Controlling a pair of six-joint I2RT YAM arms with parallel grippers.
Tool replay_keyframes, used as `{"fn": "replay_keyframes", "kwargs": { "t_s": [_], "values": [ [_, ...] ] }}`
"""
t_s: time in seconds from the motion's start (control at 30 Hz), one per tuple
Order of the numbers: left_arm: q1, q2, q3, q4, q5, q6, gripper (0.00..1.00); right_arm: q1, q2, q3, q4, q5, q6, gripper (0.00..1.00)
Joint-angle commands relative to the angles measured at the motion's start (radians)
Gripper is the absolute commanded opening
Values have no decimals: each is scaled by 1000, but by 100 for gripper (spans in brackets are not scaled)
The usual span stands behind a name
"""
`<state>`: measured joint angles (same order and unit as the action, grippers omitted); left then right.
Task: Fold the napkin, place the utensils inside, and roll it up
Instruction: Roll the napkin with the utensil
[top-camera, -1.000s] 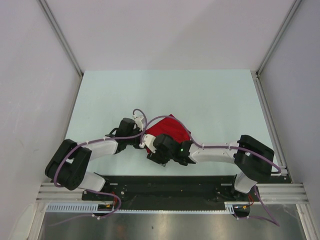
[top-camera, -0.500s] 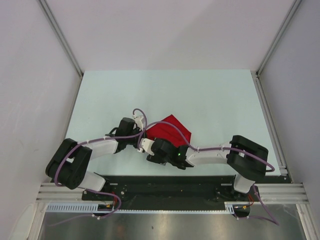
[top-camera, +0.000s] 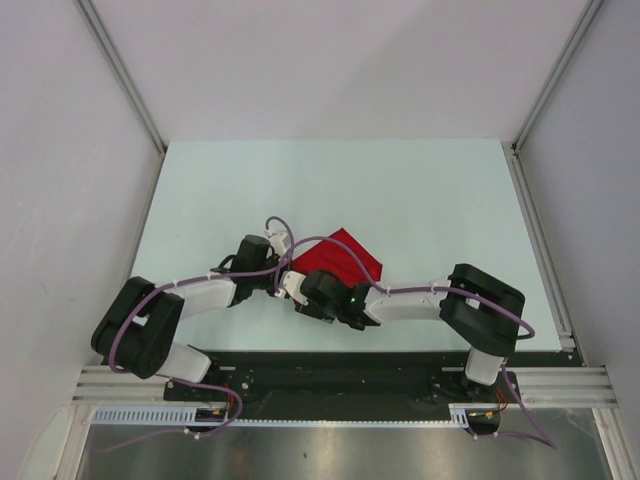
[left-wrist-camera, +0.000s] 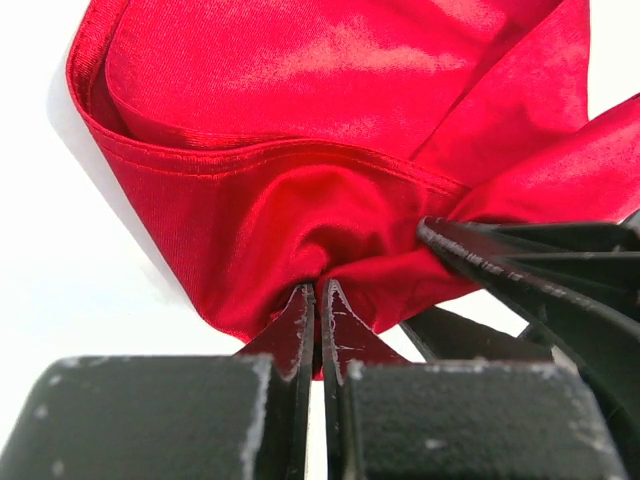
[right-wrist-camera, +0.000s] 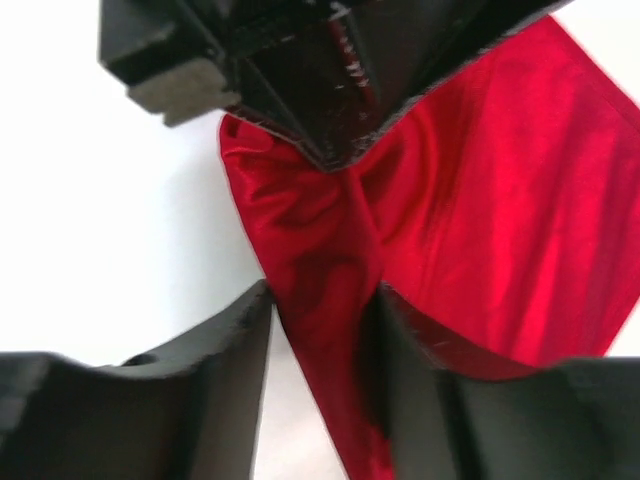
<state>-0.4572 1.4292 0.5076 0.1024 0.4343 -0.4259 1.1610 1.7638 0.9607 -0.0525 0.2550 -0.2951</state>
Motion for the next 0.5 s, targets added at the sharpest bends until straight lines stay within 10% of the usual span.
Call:
{"fn": "replay_keyframes", "kwargs": {
  "t_s": [0.0,0.27,0.47],
  "values": [
    [5,-16,14,-15,15,16,2,-23,31,33,-98,-80,48,40],
    [5,-156,8,-29,-22,-11,44,-61,5,38,-179,-305,114,22],
    [11,-248,-18,-72,-107,-20,57,-112,-21,9,-170,-451,151,16]
  ]
}}
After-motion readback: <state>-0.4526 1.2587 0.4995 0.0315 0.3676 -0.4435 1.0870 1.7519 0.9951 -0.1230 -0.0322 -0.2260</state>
